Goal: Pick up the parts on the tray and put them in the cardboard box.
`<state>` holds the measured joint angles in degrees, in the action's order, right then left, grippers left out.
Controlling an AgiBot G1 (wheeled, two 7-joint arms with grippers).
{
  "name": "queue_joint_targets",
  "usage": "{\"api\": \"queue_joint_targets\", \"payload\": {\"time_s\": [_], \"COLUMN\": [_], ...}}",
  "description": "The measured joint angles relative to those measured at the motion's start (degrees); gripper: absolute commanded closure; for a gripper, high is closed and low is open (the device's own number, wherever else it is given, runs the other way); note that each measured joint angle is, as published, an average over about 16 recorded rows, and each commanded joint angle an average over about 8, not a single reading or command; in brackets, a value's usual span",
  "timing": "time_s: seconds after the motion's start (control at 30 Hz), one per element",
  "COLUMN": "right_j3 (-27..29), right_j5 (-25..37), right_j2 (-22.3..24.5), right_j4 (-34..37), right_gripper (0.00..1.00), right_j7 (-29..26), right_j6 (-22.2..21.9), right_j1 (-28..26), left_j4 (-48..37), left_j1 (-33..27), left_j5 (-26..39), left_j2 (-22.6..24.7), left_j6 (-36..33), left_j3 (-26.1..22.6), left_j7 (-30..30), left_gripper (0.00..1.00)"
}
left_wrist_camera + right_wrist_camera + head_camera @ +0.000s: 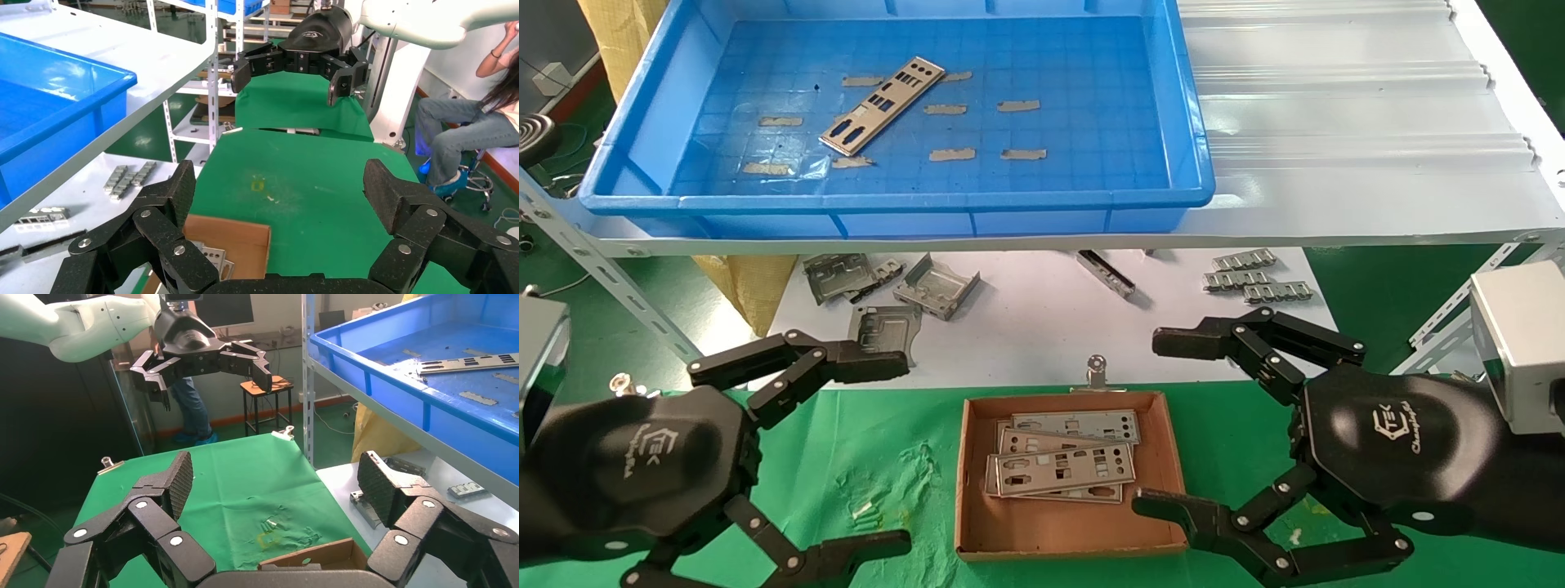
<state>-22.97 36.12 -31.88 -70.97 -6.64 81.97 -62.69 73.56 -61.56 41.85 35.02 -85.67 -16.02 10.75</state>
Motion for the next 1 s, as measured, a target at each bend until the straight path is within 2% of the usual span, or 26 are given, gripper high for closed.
{"api": "queue_joint_targets", "payload": {"time_s": [1.0], "right_j3": [0.00], "right_j5": [0.00], "right_j2": [0.00], "right_j4": [0.00], "right_gripper": [0.00], "right_j7": [0.00], "right_j6": [0.00], "right_j1": [0.00], "left_j4": [0.00], "left_j1": [0.00], "left_j5": [0.00], "left_j2": [0.00], "left_j6": [0.00], "left_j3": [0.00], "left_j7": [0.00], "left_gripper": [0.00]}}
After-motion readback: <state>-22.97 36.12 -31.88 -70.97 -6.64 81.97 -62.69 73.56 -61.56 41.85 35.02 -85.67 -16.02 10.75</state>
